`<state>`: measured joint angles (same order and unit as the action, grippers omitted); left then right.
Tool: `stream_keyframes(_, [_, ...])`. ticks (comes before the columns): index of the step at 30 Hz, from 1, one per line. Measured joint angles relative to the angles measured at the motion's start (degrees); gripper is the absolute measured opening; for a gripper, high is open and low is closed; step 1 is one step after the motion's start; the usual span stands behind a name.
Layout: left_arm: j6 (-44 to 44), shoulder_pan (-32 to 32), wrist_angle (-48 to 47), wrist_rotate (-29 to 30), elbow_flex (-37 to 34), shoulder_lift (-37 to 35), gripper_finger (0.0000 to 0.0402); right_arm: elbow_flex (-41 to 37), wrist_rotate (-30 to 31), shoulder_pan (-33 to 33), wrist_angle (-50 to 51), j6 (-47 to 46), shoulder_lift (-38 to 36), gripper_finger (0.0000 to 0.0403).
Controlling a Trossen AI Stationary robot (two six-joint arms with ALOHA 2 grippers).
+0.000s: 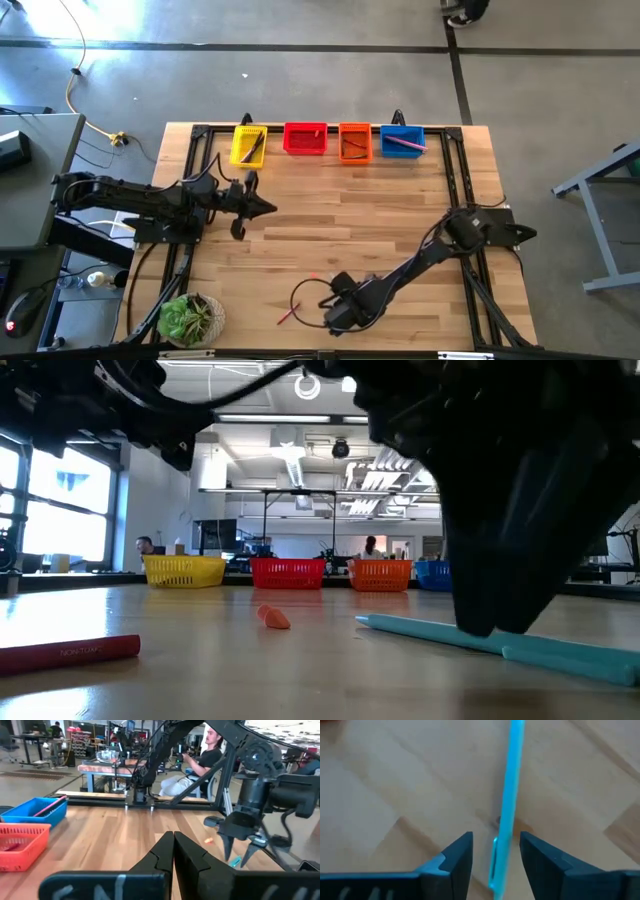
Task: Sort crayons/erasers/pens/pencils in bins
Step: Put the blue pen into the yellow basket
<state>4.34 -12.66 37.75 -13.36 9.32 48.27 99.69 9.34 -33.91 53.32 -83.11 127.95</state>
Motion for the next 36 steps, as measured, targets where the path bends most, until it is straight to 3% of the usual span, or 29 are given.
stream_keyframes(4, [0.0,1.3,-0.7,0.3,0.0,0.1,0.0000,-1.2,0.2,0.4,-0.9,-1.9,0.7,0.0132])
stream_keyframes(13, [1.0,2.1,-1.6,6.0,0.0,2.8,0.0000,-4.4,0.0,1.7,-3.5,2.9,0.2,0.0010])
stream_keyframes(18, [0.9,1.2,-1.5,5.3,0.0,2.9,0.0000,-1.2,-0.6,3.2,-0.8,9.0,0.7,0.0024])
stream_keyframes(28, [1.1,-5.7,-0.3,-1.8,0.0,2.5,0.0000,1.9,7.8,8.9,-1.2,29.1,-3.3,0.0004])
stream_keyframes(36, [-0.5,-15.1,3.2,-8.1,0.0,2.5,0.0000,-6.6,5.8,18.1,-15.5,53.2,-4.1,0.0002])
